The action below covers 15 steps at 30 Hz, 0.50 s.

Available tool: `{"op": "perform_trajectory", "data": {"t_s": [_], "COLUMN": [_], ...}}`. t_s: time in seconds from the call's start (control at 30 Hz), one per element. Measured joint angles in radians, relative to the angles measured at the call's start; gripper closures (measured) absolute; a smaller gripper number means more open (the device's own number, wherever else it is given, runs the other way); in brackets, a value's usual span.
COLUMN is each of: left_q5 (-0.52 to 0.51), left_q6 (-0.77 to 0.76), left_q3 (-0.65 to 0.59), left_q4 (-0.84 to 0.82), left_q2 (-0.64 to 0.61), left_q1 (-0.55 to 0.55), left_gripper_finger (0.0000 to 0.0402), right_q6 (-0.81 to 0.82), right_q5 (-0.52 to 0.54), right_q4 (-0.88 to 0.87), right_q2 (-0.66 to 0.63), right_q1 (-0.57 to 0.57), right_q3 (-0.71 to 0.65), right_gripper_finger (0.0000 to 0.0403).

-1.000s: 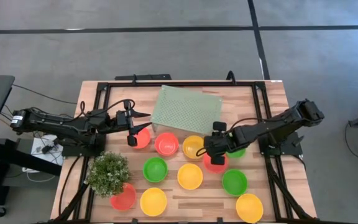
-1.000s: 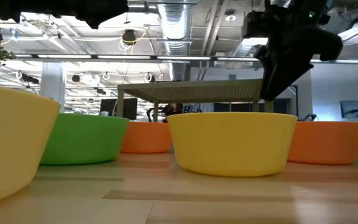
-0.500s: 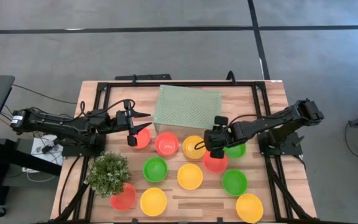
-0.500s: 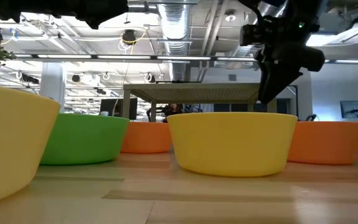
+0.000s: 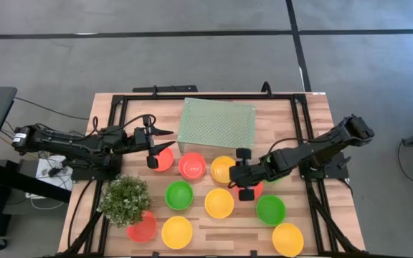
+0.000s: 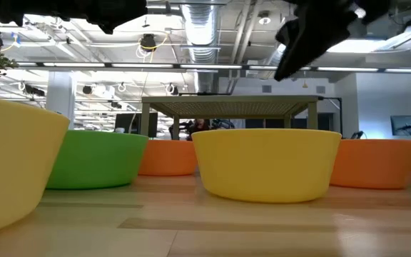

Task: Pick & Place Mini bowls
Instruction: Put the yellow bowl on the shelf

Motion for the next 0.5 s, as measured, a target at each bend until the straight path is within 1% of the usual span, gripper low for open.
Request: {"op": "perform_trajectory", "data": {"t_s": [0.07,0.2,0.3,0.5], "left_q5": [0.0,0.0,0.0,0.0], "left_q6": [-0.004,-0.041,-0.045,-0.046], "left_q3": [0.0,0.0,0.0,0.0], "left_q4": [0.0,0.002,0.006,0.02], "left_q2": [0.0,0.0,0.0,0.0], "left_q1": [0.0,0.0,0.0,0.0], "left_gripper_finger": [0.0247,0.0247,0.0247,0.0247], "right_q6": [-0.001,-0.001,0.012,0.011], "right_q5": [-0.042,-0.049,-0.091,-0.099], "right_q4": [0.032,0.019,0.031,0.041], "right_q2": [0.015,0.038,0.076,0.172], "right_q1": [0.0,-0.007,-0.01,-0.011], "right_q3": [-0.002,-0.002,-0.004,0.005], "right_gripper_finger": [0.0285,0.0285,0.0285,0.0285]}}
